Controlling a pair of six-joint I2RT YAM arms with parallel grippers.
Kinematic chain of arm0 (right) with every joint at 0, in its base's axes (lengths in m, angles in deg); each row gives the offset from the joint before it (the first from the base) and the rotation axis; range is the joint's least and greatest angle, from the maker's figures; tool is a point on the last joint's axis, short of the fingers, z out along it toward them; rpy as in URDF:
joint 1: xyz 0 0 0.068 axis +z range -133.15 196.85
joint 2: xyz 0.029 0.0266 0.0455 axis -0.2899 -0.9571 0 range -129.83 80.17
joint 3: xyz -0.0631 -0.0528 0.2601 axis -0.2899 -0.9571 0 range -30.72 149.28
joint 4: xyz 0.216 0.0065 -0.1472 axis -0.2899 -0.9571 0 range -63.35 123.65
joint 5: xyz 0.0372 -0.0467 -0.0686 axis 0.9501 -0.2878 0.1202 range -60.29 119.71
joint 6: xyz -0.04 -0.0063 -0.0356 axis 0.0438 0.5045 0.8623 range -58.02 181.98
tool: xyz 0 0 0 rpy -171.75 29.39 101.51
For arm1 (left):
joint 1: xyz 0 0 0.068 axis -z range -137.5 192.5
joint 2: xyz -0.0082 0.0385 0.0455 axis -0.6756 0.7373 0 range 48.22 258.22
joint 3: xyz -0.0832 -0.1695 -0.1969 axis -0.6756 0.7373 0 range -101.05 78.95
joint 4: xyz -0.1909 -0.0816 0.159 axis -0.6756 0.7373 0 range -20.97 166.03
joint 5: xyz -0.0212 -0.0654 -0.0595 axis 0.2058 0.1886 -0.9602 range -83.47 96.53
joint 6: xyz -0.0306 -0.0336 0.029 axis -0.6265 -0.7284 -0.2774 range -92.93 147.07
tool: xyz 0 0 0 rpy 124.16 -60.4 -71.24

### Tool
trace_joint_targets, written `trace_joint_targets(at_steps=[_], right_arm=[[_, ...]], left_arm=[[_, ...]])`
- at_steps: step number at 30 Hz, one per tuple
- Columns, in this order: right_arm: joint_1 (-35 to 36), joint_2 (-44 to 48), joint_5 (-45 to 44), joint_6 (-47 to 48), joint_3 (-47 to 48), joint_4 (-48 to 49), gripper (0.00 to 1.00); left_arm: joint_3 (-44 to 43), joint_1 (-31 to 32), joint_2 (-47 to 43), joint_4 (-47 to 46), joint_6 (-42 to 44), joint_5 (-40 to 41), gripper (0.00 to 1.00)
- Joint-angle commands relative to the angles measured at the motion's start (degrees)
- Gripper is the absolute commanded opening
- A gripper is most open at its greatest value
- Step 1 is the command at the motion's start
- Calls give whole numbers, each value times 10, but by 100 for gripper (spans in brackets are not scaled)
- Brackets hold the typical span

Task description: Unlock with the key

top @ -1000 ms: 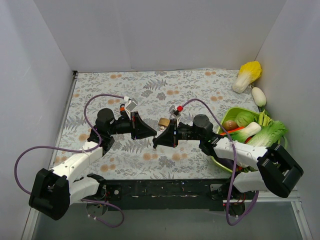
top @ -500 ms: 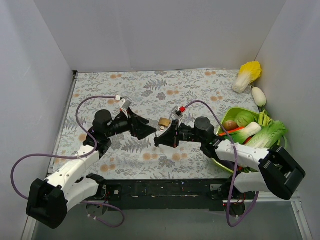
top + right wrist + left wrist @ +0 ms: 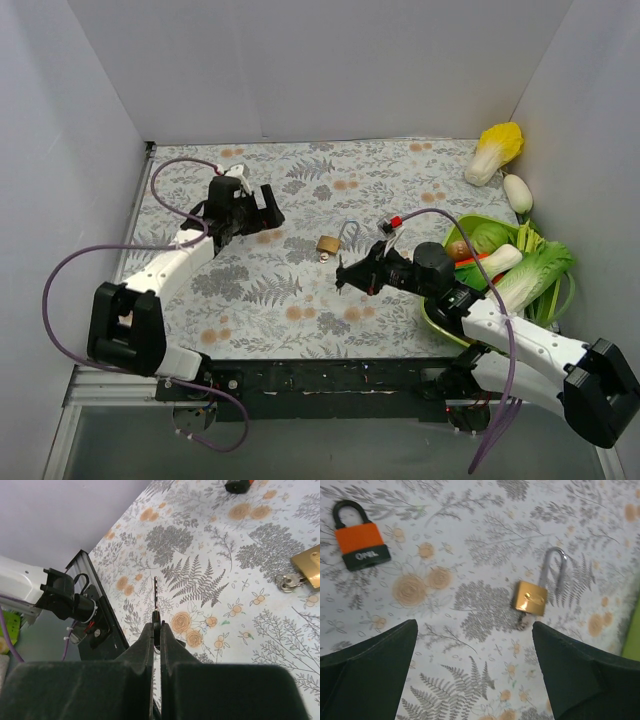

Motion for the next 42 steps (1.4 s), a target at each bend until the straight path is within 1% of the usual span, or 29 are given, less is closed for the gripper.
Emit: trace_joint_targets(at_steps=[1, 2, 3, 9, 10, 13, 15, 18, 21, 22, 23, 27, 30, 32, 33, 35, 36, 39, 40, 42], right_arm=[[-1, 56, -53, 28, -12, -51, 1], [-1, 70, -54, 29, -13, -54, 1], [-1, 76, -56, 31, -15, -60, 1], [-1, 100, -53, 33, -30, -65, 1], [-1, 106, -48, 30, -33, -65, 1], [-1, 117, -41, 26, -43, -64, 1], [-1, 121, -40, 23, -53, -60, 1], [-1, 129, -42, 20, -61, -60, 1], [-1, 133, -43, 16, -63, -58, 1], [-1, 132, -42, 16, -63, -58, 1], [-1, 133, -41, 16, -63, -58, 1], [-1, 124, -40, 18, -58, -56, 1], [-1, 114, -35, 14, -56, -51, 1], [-1, 107, -28, 10, -55, -42, 1], [-1, 106, -26, 8, -55, -41, 1], [-1, 101, -23, 5, -55, -37, 1], [-1, 100, -22, 4, -56, -36, 1], [-1, 98, -26, 4, -55, -40, 1], [-1, 98, -32, 6, -54, -43, 1], [-1, 97, -41, 16, -46, -60, 1]], left_arm=[[-119, -2, 92, 151, 53, 147, 98], [-140, -2, 114, 170, 64, 172, 98], [-176, -2, 156, 197, 68, 187, 98], [-265, -5, 260, 261, 75, 259, 98], [-297, -7, 290, 272, 74, 269, 98], [-344, -14, 323, 296, 74, 276, 97], [-359, -18, 342, 302, 72, 277, 95], [-373, -26, 358, 299, 70, 255, 92], [-382, -38, 376, 303, 70, 244, 85], [-384, -40, 381, 303, 70, 227, 79], [-386, -44, 385, 305, 70, 214, 77], [-380, -49, 397, 298, 69, 172, 73], [-375, -52, 400, 295, 65, 161, 73], [-373, -54, 404, 291, 64, 159, 69], [-373, -55, 406, 288, 65, 152, 65], [-371, -57, 414, 284, 65, 143, 61], [-370, -59, 417, 283, 67, 136, 54], [-362, -62, 423, 276, 67, 131, 44], [-354, -62, 423, 272, 68, 130, 39], [-348, -66, 424, 262, 69, 129, 37]])
